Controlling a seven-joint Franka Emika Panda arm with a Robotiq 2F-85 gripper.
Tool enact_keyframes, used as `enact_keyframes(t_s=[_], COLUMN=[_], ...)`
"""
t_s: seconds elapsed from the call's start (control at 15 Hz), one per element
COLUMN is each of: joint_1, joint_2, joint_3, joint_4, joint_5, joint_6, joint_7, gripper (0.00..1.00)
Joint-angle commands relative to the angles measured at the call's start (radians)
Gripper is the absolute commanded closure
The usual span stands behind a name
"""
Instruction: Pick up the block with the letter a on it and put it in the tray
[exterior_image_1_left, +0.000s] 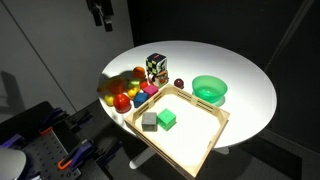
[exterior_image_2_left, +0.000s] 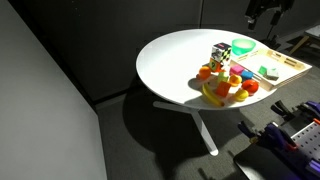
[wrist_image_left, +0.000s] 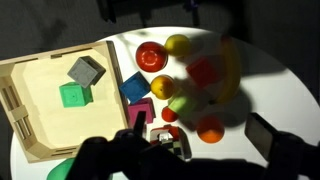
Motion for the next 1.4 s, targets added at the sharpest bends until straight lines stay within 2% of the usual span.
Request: enact_keyframes(t_s=[0.0,0.4,0.93,1.33], joint_1=[-0.036,-0.058,-0.05,-0.033], joint_2=[0.009,0.042,0.113,0.156], joint_3=[-0.024,-0.04,-0.053,-0.074], joint_4=[-0.015,-0.016,0.024,0.047], joint_5=[-0.054,-0.089,-0.064,-0.005], joint_6=[0.085,0.164,0.173,0.159], joint_7=[0.017,0.018,-0.01,-0.202], gripper=[0.0,0.0,0.0,0.0])
